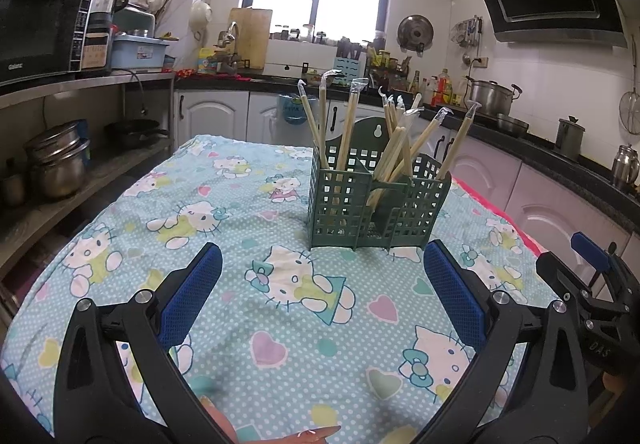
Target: Organize utensils
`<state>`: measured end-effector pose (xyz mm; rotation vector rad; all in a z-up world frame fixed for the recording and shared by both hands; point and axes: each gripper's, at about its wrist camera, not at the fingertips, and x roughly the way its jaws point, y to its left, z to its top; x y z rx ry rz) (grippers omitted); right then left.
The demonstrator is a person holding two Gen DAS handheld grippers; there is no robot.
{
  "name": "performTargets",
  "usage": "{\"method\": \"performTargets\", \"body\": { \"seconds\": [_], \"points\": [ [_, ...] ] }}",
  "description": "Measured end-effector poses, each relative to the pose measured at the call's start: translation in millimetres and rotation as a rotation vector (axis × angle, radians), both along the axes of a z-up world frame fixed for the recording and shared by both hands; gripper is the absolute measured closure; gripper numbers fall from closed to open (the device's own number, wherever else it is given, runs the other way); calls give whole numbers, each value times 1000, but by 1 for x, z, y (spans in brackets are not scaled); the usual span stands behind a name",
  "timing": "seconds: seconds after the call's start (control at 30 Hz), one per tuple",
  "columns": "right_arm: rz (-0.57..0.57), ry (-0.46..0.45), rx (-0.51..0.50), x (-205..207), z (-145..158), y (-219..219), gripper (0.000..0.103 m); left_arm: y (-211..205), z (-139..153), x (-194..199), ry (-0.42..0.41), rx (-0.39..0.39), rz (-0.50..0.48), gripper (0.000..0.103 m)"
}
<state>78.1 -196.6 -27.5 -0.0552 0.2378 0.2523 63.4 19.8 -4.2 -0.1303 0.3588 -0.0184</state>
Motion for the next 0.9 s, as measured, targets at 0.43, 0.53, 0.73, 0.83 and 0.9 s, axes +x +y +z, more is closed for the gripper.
{"method": "performTargets", "body": {
  "seconds": [0.43, 0.53, 0.73, 0.83, 0.9],
  "points": [
    [-2, 6, 2, 1, -3, -2, 6, 1, -6, 2, 19, -13, 0, 10],
    [-3, 6, 2, 1, -3, -3, 6, 2, -5, 2, 18, -13, -2, 10],
    [-5, 6, 2, 0, -2, -4, 6, 3, -6, 6, 35, -20, 20, 10],
    [-6, 7, 3, 1, -2, -4, 6, 2, -4, 6, 32, -8, 30, 10],
    [-7, 11, 6, 0, -2, -5, 6, 2, -3, 5, 27, -10, 29, 10]
  ]
}}
